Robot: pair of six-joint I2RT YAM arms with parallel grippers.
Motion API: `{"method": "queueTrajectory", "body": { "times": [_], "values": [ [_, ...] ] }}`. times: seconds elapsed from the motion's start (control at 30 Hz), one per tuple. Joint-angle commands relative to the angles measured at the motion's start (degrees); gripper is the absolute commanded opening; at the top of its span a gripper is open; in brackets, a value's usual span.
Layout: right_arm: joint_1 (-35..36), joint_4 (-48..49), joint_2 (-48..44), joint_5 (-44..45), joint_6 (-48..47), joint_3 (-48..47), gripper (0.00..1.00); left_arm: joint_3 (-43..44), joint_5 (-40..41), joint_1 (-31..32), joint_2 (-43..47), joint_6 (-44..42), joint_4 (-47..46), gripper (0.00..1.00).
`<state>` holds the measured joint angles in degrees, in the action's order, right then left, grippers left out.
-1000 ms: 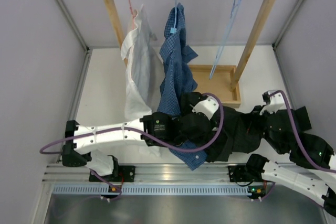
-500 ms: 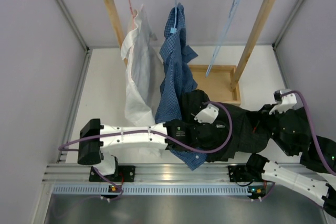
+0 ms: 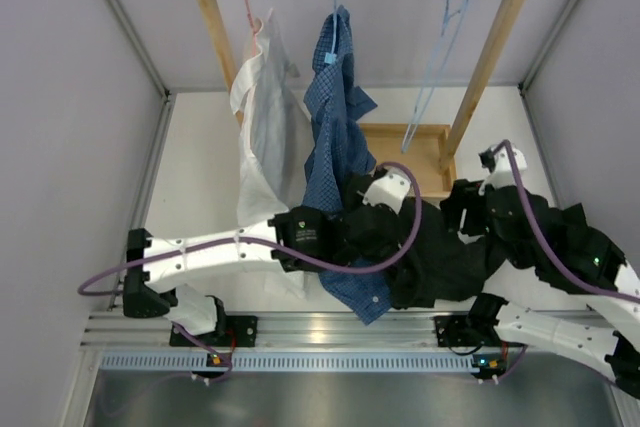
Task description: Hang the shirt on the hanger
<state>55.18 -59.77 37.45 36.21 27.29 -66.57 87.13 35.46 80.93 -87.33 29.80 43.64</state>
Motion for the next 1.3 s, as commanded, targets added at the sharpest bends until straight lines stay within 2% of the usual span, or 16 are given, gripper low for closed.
{"method": "queueTrajectory", "body": {
  "times": [0.0,0.03,0.07,0.13,0.27,0.43,0.5,0.63,0.67,0.77,0.83,0.87,0.9,0.93,1.1,1.27],
  "values": [
    [-1.48,-1.84,5.35,-1.92,-3.02,-6.55,0.63,5.32,-5.65,-4.27,4.44,-2.64,0.57,0.0],
    [-1.48,2.16,4.57,-4.97,-7.21,-7.17,0.65,6.02,-10.02,-5.68,4.54,-2.99,1.01,0.0],
    [-1.48,5.77,1.6,-14.23,-9.77,-6.04,0.66,6.12,-11.72,-7.69,4.45,-3.17,1.62,0.0],
    [-1.39,12.53,-0.35,-25.59,-14.87,-3.59,0.66,5.77,-14.44,-8.5,4.54,-4.05,1.71,0.0],
    [-1.48,14.4,2.62,-34.08,-18.67,1.86,0.66,6.03,-16.39,-8.85,4.63,-4.14,1.71,0.0],
    [-1.48,25.03,1.93,-42.17,-17.09,10.21,0.62,7.35,-17.62,-9.99,4.01,-4.31,2.06,0.0],
    [-1.39,27.16,2.53,-41.66,-17.18,10.93,0.59,7.87,-18.93,-10.17,3.92,-4.49,2.07,0.0],
    [-1.48,29.0,4.82,-32.99,-18.84,11.63,0.56,7.7,-20.26,-10.17,4.36,-4.31,1.98,0.0],
    [-1.39,29.35,5.08,-31.48,-19.02,11.72,0.38,7.7,-20.26,-10.17,4.62,-4.23,1.98,0.0],
    [-1.48,30.32,5.61,-27.6,-19.11,11.28,0.0,7.79,-19.91,-10.17,4.71,-4.66,1.98,0.0],
    [-1.39,30.32,5.09,-24.89,-18.5,11.02,0.0,7.88,-19.91,-10.17,4.63,-5.45,1.89,0.0],
    [-1.48,29.89,5.0,-24.52,-18.33,10.76,0.0,7.79,-20.17,-10.17,4.28,-5.89,1.8,0.06],
    [-1.48,28.75,5.0,-25.04,-18.06,9.8,0.0,7.53,-20.52,-10.17,4.01,-6.42,1.54,0.3],
    [-1.48,28.05,5.17,-25.65,-17.97,9.27,0.0,6.66,-20.61,-10.09,3.84,-6.86,0.93,0.34],
    [-1.48,24.18,6.49,-23.3,-14.82,6.37,0.0,1.64,-17.55,-8.43,3.04,-8.35,-6.45,0.35],
    [-1.48,19.35,9.13,-19.77,-11.47,3.03,0.0,-0.12,-2.11,-2.1,0.94,-10.46,-9.98,0.27]
  ]
}}
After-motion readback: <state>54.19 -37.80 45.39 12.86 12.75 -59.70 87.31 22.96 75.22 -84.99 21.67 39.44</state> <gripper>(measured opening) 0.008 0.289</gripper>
